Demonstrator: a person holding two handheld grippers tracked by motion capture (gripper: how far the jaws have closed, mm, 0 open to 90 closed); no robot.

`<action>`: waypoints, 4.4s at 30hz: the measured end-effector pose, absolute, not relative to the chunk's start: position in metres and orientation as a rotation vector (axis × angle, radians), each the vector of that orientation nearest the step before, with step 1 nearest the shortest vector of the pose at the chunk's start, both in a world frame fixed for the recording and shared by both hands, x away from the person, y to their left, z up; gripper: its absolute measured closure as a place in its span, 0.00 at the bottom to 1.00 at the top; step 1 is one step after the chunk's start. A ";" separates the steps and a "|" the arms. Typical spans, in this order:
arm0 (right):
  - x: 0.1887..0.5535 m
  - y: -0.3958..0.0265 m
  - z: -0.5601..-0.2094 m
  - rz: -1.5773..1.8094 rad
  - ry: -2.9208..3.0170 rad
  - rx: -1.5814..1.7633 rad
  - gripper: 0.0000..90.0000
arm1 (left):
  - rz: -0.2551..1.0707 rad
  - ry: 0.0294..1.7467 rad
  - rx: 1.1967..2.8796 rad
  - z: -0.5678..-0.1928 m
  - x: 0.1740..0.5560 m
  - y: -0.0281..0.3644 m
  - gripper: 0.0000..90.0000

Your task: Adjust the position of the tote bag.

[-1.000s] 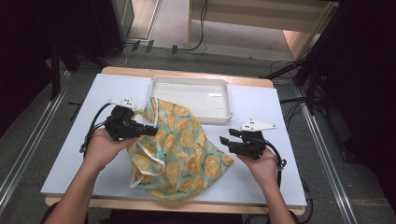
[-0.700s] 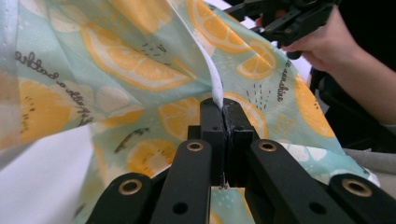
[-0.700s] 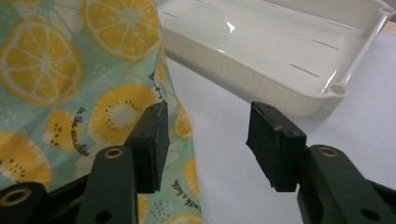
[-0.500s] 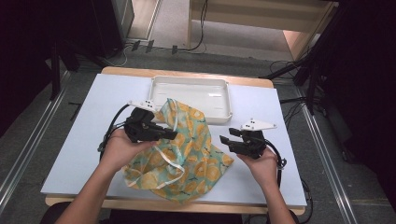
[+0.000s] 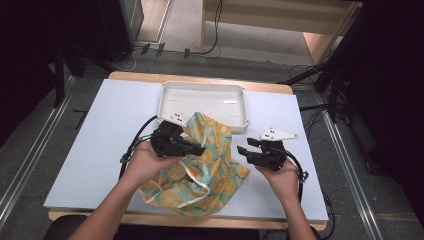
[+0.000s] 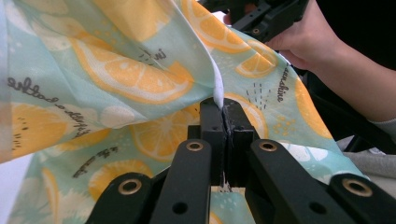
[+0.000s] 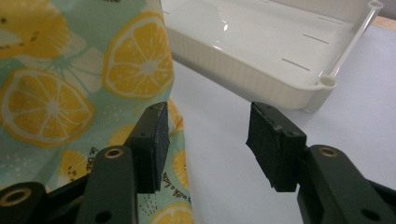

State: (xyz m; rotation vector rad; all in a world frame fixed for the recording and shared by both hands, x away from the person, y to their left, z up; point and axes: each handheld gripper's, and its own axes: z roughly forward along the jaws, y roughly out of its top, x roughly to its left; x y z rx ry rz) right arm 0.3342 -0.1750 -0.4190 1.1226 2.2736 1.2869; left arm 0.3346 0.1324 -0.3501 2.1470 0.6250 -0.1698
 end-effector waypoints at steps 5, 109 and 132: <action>0.333 -0.176 -0.420 1.279 2.275 1.128 0.56 | -0.188 0.601 2.160 -0.354 0.333 0.119 0.99; 0.316 -0.175 -0.388 1.296 2.322 1.129 0.61 | -0.094 0.659 2.077 -0.349 0.316 0.196 0.48; 0.328 -0.133 -0.361 1.269 2.446 1.044 0.63 | -0.070 0.765 2.044 -0.365 0.342 0.243 0.47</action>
